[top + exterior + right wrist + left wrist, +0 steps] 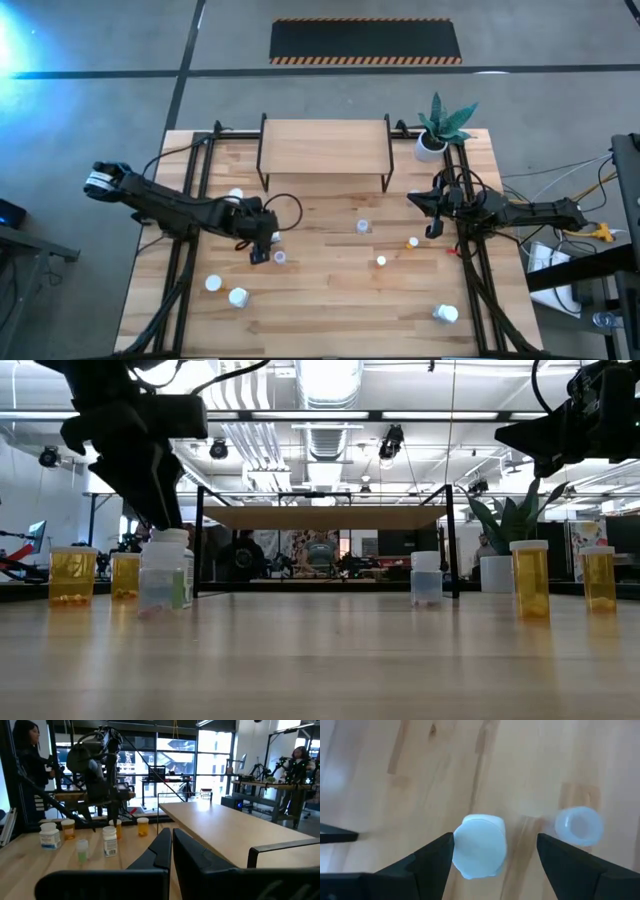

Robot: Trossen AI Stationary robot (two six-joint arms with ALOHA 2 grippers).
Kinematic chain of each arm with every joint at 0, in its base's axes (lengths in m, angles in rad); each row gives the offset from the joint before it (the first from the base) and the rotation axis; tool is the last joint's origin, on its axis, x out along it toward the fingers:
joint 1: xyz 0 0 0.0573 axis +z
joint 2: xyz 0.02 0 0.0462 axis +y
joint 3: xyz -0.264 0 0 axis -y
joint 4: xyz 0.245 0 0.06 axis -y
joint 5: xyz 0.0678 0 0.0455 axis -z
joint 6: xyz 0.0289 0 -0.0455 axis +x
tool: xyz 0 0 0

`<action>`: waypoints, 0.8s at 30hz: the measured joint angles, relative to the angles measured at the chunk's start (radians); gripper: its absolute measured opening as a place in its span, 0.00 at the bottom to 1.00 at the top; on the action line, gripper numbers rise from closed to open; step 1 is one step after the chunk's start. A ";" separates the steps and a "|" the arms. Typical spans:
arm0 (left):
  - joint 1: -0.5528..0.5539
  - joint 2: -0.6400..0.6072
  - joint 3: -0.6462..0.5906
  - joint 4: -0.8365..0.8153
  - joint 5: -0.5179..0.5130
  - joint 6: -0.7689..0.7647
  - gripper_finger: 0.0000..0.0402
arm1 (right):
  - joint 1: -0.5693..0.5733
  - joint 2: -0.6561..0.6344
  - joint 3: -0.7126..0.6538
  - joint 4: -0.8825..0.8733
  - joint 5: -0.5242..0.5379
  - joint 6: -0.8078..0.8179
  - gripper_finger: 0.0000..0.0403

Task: Pick and place medicine bottles onto shelf by color
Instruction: Put the top left white pill bottle on the shelf

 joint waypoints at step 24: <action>0.043 -0.013 0.003 -0.214 0.005 -0.570 0.67 | 0.000 0.000 0.000 -0.022 0.001 0.039 0.02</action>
